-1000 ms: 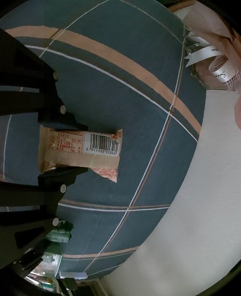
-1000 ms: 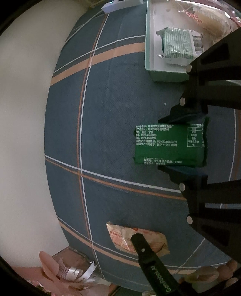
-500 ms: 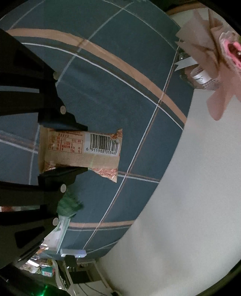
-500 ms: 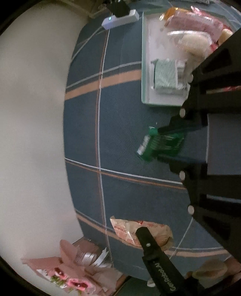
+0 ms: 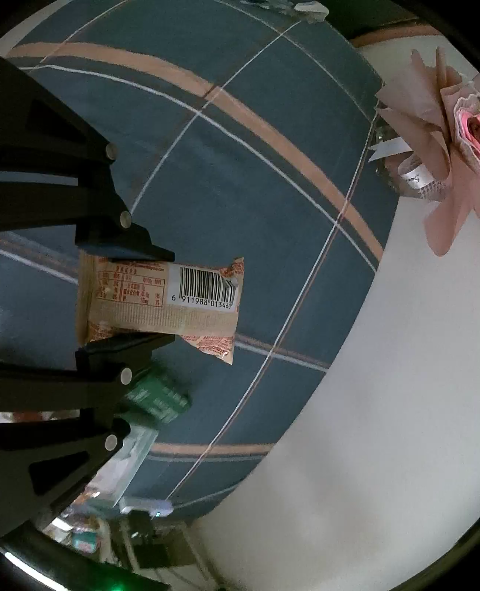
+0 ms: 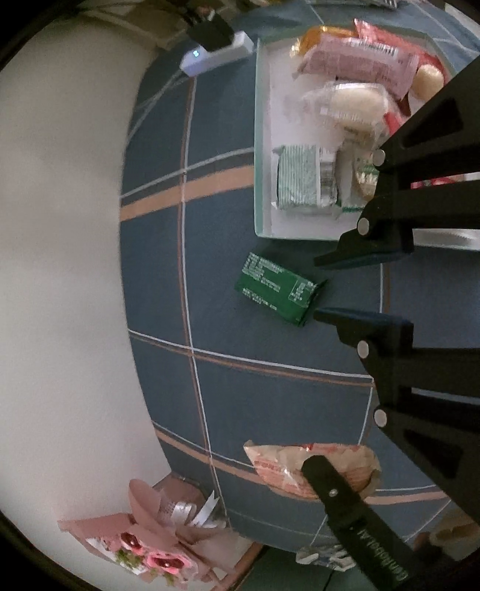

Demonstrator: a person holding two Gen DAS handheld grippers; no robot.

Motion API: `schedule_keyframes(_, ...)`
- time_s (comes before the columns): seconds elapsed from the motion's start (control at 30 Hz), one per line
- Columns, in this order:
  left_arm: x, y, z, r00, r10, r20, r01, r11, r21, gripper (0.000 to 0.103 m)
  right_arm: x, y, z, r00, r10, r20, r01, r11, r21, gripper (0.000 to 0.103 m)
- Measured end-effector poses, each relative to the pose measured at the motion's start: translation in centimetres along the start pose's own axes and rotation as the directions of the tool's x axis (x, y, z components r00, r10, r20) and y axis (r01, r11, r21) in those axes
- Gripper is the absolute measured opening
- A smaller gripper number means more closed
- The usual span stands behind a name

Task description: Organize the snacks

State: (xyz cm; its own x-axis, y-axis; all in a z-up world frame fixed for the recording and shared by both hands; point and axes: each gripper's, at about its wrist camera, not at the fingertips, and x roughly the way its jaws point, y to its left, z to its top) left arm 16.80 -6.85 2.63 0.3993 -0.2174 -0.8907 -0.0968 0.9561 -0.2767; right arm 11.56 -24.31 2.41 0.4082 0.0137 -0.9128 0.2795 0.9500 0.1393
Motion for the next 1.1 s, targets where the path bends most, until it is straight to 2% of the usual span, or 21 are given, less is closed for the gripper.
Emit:
schedule_keyframes(0.1, 1.1, 0.3, 0.8, 1.0, 0.027, 0.008, -0.027, 1.0, -0.004, 0.036, 1.2, -0.2, 1.6, 1.0, 0.01, -0.029, -0.009, 0.999, 0.045, 0.023)
schedule_keyframes(0.13, 1.4, 0.4, 1.1, 0.999, 0.033, 0.013, -0.033, 0.999, -0.005, 0.037, 1.6, -0.2, 2.1, 0.999, 0.01, -0.04, -0.008, 0.999, 0.054, 0.027)
schedule_keyframes(0.17, 1.7, 0.4, 1.2, 0.999, 0.037, 0.018, -0.037, 0.999, -0.002, 0.036, 2.1, -0.3, 2.7, 0.999, 0.01, -0.052, -0.006, 0.998, 0.068, 0.031)
schedule_keyframes(0.23, 2.2, 0.4, 1.6, 0.999, 0.048, 0.025, -0.049, 0.999, 0.006, 0.037, 3.0, -0.4, 3.3, 0.997, 0.01, -0.082, -0.002, 0.995, 0.097, 0.052)
schedule_keyframes(0.27, 2.5, 0.5, 1.7, 0.998, 0.052, 0.026, -0.052, 0.999, 0.008, 0.037, 3.6, -0.5, 3.6, 0.995, 0.008, -0.097, 0.003, 0.994, 0.109, 0.054)
schedule_keyframes(0.43, 4.1, 0.9, 2.0, 0.999, 0.036, -0.003, -0.036, 0.999, -0.01, 0.037, 5.9, -0.9, 4.3, 0.988, -0.041, -0.148, 0.062, 0.989, 0.137, 0.054)
schedule_keyframes(0.73, 5.4, 1.4, 1.9, 0.999, 0.011, -0.036, -0.012, 1.0, -0.026, 0.037, 9.9, 0.5, 4.6, 0.973, -0.076, -0.22, 0.107, 0.985, 0.132, 0.053)
schedule_keyframes(0.9, 6.0, 2.0, 1.8, 0.998, 0.009, -0.058, -0.012, 0.999, -0.045, 0.037, 10.7, 1.2, 4.3, 0.968, -0.14, -0.207, 0.16, 0.984, 0.084, 0.043)
schedule_keyframes(1.1, 5.0, 1.9, 1.9, 0.999, 0.001, -0.042, -0.003, 0.999, -0.044, 0.037, 9.7, 1.2, 3.4, 0.973, -0.116, -0.2, 0.132, 0.989, 0.073, 0.043)
